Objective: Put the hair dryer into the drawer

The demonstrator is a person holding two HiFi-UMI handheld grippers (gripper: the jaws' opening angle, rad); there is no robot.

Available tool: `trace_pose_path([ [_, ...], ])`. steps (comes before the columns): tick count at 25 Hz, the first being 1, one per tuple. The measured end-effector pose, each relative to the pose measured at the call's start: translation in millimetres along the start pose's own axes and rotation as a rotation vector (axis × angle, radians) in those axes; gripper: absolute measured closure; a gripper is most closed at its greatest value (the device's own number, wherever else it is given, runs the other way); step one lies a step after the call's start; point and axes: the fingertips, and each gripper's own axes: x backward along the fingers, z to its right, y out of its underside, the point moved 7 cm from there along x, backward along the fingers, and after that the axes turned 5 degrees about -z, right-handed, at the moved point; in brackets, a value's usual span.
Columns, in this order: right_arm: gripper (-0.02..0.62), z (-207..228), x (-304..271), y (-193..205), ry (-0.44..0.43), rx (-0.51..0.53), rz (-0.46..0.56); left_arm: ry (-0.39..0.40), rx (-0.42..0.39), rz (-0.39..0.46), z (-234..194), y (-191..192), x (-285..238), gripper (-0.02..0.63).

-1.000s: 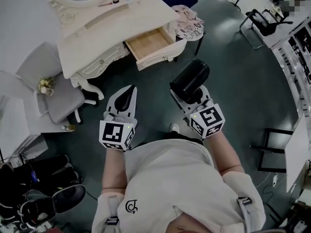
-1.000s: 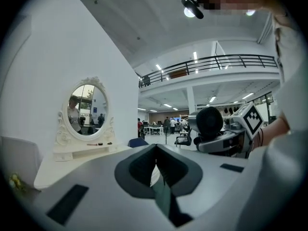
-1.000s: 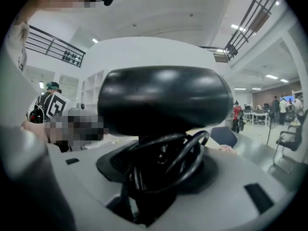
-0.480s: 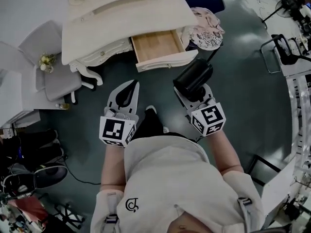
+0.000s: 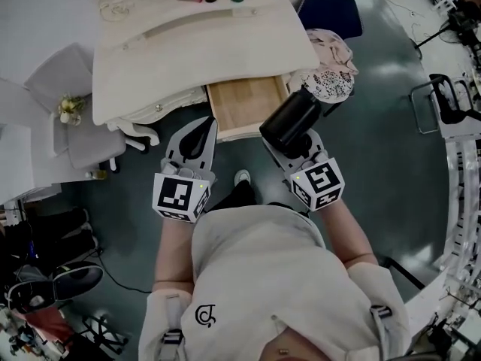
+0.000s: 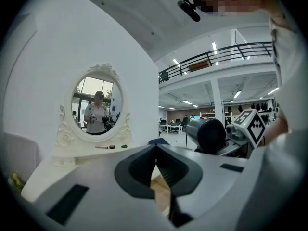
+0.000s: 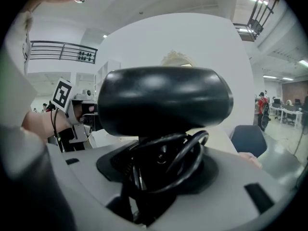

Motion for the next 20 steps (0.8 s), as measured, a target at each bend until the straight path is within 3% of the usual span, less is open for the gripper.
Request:
trace_pose_path([
  [4, 0.351, 20.8, -39.5, -11.3, -0.027, 0.017, -0.019, -0.014, -0.031, 0.007, -27.1, -13.0, -28.7, 0.592],
  [10, 0.351, 41.1, -91.8, -6.6, -0.124, 0.066, -0.093, -0.055, 0.004, 0.002, -42.8, -2.6, -42.3, 0.592],
  [20, 0.351, 75.5, -166.7, 48.1, -0.392, 0.222, -0.338, -0.235, 0.113, -0.047, -38.0, 29.9, -56.2, 0.592],
])
